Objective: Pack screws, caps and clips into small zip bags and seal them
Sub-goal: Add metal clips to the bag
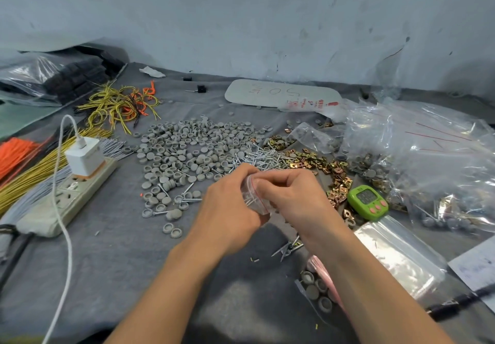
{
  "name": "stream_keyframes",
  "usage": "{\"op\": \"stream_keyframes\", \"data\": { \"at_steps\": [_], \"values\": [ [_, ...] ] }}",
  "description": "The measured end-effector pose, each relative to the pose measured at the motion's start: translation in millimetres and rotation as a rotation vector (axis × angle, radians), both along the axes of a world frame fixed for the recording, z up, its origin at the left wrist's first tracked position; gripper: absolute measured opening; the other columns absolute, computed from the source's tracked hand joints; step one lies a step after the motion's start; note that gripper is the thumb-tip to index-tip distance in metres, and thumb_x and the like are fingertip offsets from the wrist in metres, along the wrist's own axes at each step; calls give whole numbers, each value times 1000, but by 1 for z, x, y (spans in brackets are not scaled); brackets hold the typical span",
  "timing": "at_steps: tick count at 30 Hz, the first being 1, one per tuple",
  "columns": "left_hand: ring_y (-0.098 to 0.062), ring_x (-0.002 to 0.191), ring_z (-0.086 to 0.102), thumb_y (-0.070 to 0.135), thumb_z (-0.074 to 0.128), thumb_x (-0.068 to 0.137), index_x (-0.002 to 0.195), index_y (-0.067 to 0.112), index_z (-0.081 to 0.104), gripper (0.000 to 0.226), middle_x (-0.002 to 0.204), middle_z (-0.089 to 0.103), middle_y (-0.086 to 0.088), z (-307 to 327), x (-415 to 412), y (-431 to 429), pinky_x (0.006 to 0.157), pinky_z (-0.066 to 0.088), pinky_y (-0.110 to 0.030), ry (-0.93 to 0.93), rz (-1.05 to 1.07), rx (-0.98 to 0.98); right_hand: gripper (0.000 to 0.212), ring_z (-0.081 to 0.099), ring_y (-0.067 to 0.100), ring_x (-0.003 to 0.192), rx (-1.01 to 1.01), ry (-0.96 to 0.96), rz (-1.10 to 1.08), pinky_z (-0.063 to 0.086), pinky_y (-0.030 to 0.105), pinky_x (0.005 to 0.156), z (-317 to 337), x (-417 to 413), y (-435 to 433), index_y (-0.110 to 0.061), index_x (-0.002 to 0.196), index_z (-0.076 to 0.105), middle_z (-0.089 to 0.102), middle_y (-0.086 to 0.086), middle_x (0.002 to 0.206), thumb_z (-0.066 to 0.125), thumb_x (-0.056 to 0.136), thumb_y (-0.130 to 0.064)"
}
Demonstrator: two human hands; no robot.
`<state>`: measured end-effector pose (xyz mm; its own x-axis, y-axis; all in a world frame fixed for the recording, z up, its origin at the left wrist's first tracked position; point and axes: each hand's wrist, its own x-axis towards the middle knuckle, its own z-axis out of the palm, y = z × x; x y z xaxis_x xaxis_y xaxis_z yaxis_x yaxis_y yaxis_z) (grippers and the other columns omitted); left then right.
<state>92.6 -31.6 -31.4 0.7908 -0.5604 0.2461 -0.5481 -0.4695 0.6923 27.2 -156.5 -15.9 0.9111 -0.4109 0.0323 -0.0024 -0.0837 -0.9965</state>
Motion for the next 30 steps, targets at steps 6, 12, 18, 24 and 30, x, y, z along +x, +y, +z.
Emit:
{"op": "stream_keyframes", "data": {
  "at_steps": [6, 12, 18, 24, 30],
  "values": [
    [14, 86, 61, 28, 89, 69, 95, 39, 61, 39, 89, 69, 25, 5, 13, 13, 67, 40, -2, -14, 119, -181, 12, 64, 0, 62, -452, 72, -414, 53, 24, 67, 2, -9, -43, -32, 81, 83, 74, -18, 69, 79, 89, -24],
    [11, 86, 62, 26, 86, 69, 95, 43, 59, 41, 89, 68, 27, 6, 21, 23, 67, 40, -4, -69, 185, -178, 22, 66, -3, 68, -891, 489, -30, 46, 10, 62, -9, -13, -48, -38, 92, 80, 74, -17, 92, 73, 89, -17],
    [8, 81, 60, 27, 85, 74, 100, 42, 56, 42, 89, 67, 23, 0, 19, 18, 62, 39, -7, -125, 163, -70, 21, 67, 5, 80, -1012, 481, 2, 51, 21, 78, -10, -16, -48, -34, 74, 71, 69, -16, 90, 78, 86, -18],
    [2, 81, 57, 26, 83, 72, 103, 45, 52, 48, 92, 65, 19, -1, 15, 12, 63, 39, -17, -137, 129, 1, 29, 67, 1, 64, -649, 146, -184, 45, 8, 55, -10, -22, -44, -30, 76, 71, 73, -14, 69, 77, 87, -4],
    [-14, 91, 60, 32, 84, 73, 107, 46, 50, 50, 100, 65, 13, -2, 8, 4, 79, 54, -39, -110, 72, 61, 31, 72, 5, 64, -428, -7, -138, 50, 14, 57, -5, -24, -31, -29, 74, 80, 76, -11, 71, 85, 76, 2]
  ]
}}
